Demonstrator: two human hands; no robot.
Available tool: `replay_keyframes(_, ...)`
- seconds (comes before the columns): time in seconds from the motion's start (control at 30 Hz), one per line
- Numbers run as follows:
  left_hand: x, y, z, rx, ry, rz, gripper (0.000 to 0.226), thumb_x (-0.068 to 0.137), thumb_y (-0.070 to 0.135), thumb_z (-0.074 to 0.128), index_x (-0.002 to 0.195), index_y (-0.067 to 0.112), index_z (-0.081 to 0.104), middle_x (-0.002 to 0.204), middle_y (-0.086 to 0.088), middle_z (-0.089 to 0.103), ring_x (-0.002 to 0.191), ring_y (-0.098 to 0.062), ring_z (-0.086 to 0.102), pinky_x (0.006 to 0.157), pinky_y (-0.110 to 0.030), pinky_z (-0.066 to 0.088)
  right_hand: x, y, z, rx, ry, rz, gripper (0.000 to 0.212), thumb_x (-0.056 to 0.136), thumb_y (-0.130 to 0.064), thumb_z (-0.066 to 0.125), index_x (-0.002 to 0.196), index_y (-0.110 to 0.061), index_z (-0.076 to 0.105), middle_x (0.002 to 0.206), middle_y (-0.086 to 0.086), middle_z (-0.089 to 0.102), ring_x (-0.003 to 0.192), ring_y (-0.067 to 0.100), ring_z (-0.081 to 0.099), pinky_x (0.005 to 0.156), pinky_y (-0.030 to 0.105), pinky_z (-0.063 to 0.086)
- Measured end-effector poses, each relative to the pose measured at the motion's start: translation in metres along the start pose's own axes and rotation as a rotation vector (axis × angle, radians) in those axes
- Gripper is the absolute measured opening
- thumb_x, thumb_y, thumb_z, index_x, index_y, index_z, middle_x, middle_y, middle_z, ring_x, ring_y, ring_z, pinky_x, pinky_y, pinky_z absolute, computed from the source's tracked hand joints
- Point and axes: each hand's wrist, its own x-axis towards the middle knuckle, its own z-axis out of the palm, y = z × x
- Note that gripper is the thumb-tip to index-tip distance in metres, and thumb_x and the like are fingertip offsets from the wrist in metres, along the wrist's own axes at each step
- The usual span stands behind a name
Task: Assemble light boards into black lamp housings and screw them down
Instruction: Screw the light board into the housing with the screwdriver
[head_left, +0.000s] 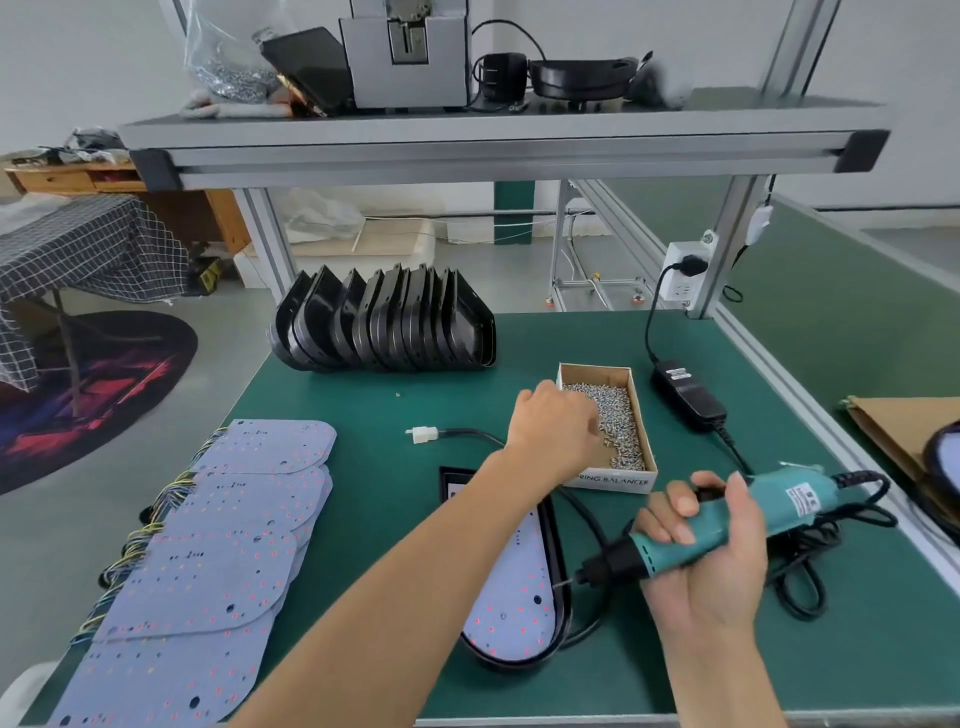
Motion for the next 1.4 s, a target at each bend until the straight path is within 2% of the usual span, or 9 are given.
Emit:
replay_keyframes(0.13, 0.024, 0.011, 0.018, 0.353, -0.162, 0.022, 0.011, 0.09, 0.014, 0.065, 0.085, 0.02, 0.056, 0.111, -0.006, 0.069, 0.118, -0.029, 0.049, 0.098, -0.042, 0.035, -0.003, -0.002, -0.006, -0.002, -0.002, 0.031, 0.026, 0.08, -0.042, 0.079, 0.084, -0.021, 0.064, 0.066, -0.004, 0.045, 0.047, 0.006, 0.037, 0.047, 0.019, 0.039)
replay_keyframes(0.47, 0.041, 0.017, 0.028, 0.454, -0.205, 0.047, 0.027, 0.098, 0.038, 0.06, 0.08, 0.023, 0.046, 0.113, -0.006, 0.069, 0.116, -0.029, 0.05, 0.099, -0.044, 0.033, -0.005, -0.002, -0.004, 0.022, 0.019, 0.047, 0.022, 0.096, -0.035, 0.058, 0.081, -0.019, 0.065, 0.065, -0.002, 0.045, 0.045, 0.007, 0.038, 0.045, 0.02, 0.04)
replay_keyframes(0.67, 0.039, 0.015, 0.022, 0.413, -0.231, 0.06, 0.022, 0.095, 0.02, 0.059, 0.078, 0.016, 0.045, 0.113, -0.012, 0.066, 0.119, -0.033, 0.046, 0.104, -0.048, 0.032, -0.006, -0.001, -0.002, 0.016, 0.01, 0.046, 0.026, 0.098, -0.035, 0.056, 0.08, -0.019, 0.065, 0.065, -0.002, 0.045, 0.045, 0.007, 0.038, 0.045, 0.02, 0.04)
replay_keyframes(0.83, 0.037, 0.009, 0.024, 0.338, -0.185, 0.1, 0.033, 0.094, 0.019, 0.059, 0.068, 0.018, 0.039, 0.079, -0.001, 0.05, 0.105, -0.03, 0.047, 0.096, -0.046, 0.03, -0.006, 0.002, 0.0, 0.011, 0.015, 0.042, 0.031, 0.103, -0.034, 0.051, 0.079, -0.019, 0.065, 0.065, -0.002, 0.045, 0.045, 0.007, 0.038, 0.045, 0.02, 0.039)
replay_keyframes(0.93, 0.036, 0.006, 0.028, 0.279, -0.125, 0.109, 0.036, 0.094, 0.029, 0.06, 0.066, 0.018, 0.041, 0.072, -0.001, 0.046, 0.095, -0.029, 0.046, 0.09, -0.044, 0.03, -0.006, 0.003, 0.003, -0.005, 0.023, 0.036, 0.031, 0.102, -0.034, 0.052, 0.079, -0.02, 0.065, 0.065, -0.002, 0.045, 0.045, 0.007, 0.037, 0.045, 0.02, 0.038)
replay_keyframes(1.03, 0.032, 0.003, 0.033, 0.163, -0.063, 0.087, 0.029, 0.093, 0.039, 0.065, 0.078, 0.015, 0.059, 0.083, -0.005, 0.065, 0.092, -0.028, 0.049, 0.088, -0.041, 0.031, -0.007, 0.003, 0.006, -0.022, 0.039, 0.031, 0.029, 0.101, -0.034, 0.053, 0.078, -0.02, 0.064, 0.064, -0.002, 0.044, 0.045, 0.007, 0.036, 0.045, 0.02, 0.037)
replay_keyframes(1.1, 0.03, 0.001, 0.036, 0.038, -0.013, 0.07, 0.014, 0.093, 0.029, 0.064, 0.095, 0.016, 0.068, 0.095, -0.004, 0.071, 0.1, -0.028, 0.054, 0.087, -0.039, 0.03, -0.007, 0.003, 0.007, -0.022, 0.05, 0.031, 0.029, 0.1, -0.034, 0.053, 0.078, -0.02, 0.064, 0.064, -0.002, 0.044, 0.045, 0.007, 0.036, 0.045, 0.02, 0.037)
replay_keyframes(1.2, 0.025, -0.001, 0.039, -0.132, 0.04, 0.015, 0.02, 0.093, 0.017, 0.062, 0.111, 0.02, 0.069, 0.101, -0.003, 0.073, 0.107, -0.026, 0.052, 0.087, -0.036, 0.029, -0.008, 0.003, 0.009, -0.019, 0.055, 0.033, 0.029, 0.101, -0.034, 0.053, 0.077, -0.02, 0.064, 0.064, -0.002, 0.044, 0.045, 0.007, 0.036, 0.045, 0.02, 0.036)
replay_keyframes(1.4, 0.019, -0.002, 0.029, -0.276, 0.018, -0.065, 0.02, 0.087, 0.009, 0.062, 0.097, 0.018, 0.077, 0.1, 0.002, 0.076, 0.105, -0.026, 0.057, 0.097, -0.037, 0.039, -0.008, 0.003, 0.011, -0.016, 0.047, 0.022, 0.028, 0.1, -0.034, 0.054, 0.078, -0.02, 0.064, 0.064, -0.003, 0.044, 0.045, 0.007, 0.036, 0.045, 0.02, 0.037)
